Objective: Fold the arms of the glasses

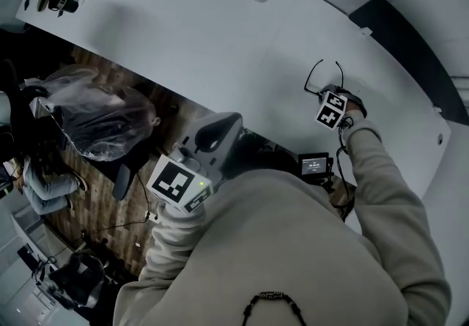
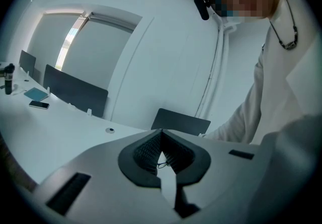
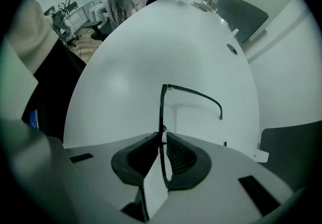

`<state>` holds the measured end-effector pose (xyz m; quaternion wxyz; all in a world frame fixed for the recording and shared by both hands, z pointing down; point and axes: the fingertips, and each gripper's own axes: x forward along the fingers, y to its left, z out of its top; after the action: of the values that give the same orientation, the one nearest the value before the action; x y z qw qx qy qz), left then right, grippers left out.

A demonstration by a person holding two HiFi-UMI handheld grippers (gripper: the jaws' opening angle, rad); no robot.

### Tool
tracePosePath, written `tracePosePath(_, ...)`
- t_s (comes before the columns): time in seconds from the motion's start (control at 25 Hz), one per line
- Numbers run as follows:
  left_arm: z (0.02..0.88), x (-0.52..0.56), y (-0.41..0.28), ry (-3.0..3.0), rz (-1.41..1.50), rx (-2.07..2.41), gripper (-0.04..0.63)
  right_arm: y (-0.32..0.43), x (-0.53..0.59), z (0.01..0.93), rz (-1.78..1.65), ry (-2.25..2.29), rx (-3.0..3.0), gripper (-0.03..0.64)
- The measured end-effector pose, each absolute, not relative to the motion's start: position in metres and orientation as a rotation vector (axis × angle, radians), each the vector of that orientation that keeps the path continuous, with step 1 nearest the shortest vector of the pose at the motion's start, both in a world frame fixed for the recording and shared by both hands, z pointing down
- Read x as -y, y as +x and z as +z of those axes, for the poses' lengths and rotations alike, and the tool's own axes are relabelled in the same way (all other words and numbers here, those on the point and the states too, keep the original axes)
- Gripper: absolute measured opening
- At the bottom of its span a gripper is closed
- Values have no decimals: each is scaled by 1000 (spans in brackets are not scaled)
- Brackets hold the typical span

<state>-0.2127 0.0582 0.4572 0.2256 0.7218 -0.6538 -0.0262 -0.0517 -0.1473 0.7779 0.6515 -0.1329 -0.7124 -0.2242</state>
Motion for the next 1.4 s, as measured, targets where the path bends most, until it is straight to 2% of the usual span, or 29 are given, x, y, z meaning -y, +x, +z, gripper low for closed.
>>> tracePosePath(0.24,457,-55,-208,2010,-64,1782,0,-56,149,765,-489,-259,1698,54)
tracePosePath(0.68,445,-21,-181,2159,-58,1690,0,-53,144,681,-390,-143,1958,54)
tracePosePath(1.4,395,42,-127,2466,96,1484,0,-5,116,480,-259,120,2436,54)
